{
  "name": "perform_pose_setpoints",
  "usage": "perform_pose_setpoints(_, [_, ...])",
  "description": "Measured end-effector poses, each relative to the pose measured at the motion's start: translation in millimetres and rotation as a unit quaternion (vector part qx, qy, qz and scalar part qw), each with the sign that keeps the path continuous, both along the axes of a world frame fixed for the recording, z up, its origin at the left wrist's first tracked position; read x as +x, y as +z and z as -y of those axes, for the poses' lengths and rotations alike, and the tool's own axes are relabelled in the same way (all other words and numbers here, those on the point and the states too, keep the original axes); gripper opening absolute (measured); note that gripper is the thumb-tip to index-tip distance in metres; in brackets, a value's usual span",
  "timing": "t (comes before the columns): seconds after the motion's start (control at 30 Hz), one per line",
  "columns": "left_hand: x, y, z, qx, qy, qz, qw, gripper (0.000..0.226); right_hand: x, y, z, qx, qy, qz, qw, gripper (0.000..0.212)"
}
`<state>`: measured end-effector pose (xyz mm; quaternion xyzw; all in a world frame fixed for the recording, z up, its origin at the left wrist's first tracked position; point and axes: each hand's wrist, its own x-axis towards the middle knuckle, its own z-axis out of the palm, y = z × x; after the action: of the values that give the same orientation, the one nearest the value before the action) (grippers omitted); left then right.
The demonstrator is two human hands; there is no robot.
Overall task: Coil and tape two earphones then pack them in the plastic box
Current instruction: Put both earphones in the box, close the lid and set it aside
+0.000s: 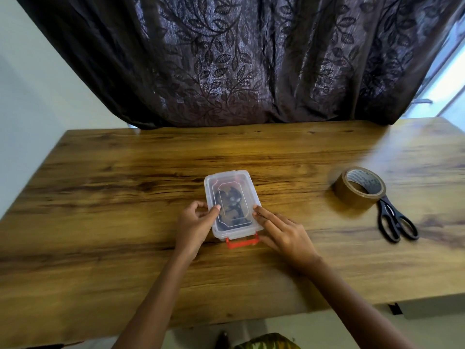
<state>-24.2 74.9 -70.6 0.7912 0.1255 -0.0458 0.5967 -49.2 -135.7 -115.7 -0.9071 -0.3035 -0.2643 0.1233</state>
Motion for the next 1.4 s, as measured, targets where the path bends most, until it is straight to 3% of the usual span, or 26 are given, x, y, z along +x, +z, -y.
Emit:
perform_pose_setpoints(0.23, [0,-2,0,-0.004,0.0,0.0,1.0,0.032,-7,8,-6,0.118,-0.01,-0.092,0.989,0.056])
perform_pose_setpoints(0.4, [0,-1,0,-0.008,-0.001,0.002,1.0,0.028,-12,8,-11,0.147,-0.034,-0.135,0.979,0.056])
perform_pose_setpoints(0.6, [0,-2,1,-0.005,0.003,-0.003,1.0,0.027,-9,11,-19,0.154,-0.041,-0.119,0.98,0.038])
perform_pose_setpoints(0.8, [-2,-2,1,-0.01,0.0,0.004,1.0,0.021,-9,13,-19,0.225,-0.045,-0.137,0.964,0.041])
perform_pose_setpoints(0.87, [-2,-3,0,-0.009,-0.002,0.002,1.0,0.023,-3,20,-23,0.311,-0.06,-0.197,0.928,0.047])
perform_pose_setpoints(0.9, [-1,-2,0,-0.006,-0.002,0.0,1.0,0.024,2,27,-28,0.377,-0.076,-0.244,0.89,0.053])
perform_pose_setpoints(1.0, [2,0,0,-0.007,-0.001,-0.006,1.0,0.027,31,41,-34,0.55,-0.137,-0.389,0.726,0.069])
perform_pose_setpoints(1.03, [3,1,-1,-0.011,-0.002,-0.009,1.0,0.027,45,42,-33,0.564,-0.141,-0.428,0.693,0.077])
perform_pose_setpoints(1.1, [4,2,-1,-0.014,-0.007,-0.017,1.0,0.027,70,42,-31,0.534,-0.134,-0.487,0.678,0.096])
perform_pose_setpoints(1.23, [7,4,-3,-0.017,-0.014,-0.033,0.999,0.028,101,40,-33,0.435,-0.167,-0.54,0.701,0.124])
perform_pose_setpoints(1.3, [8,4,-4,-0.018,-0.019,-0.037,0.999,0.03,108,48,-36,0.419,-0.172,-0.557,0.697,0.117])
perform_pose_setpoints(1.4, [8,1,-5,-0.024,-0.017,-0.039,0.999,0.031,115,56,-42,0.409,-0.174,-0.573,0.689,0.087])
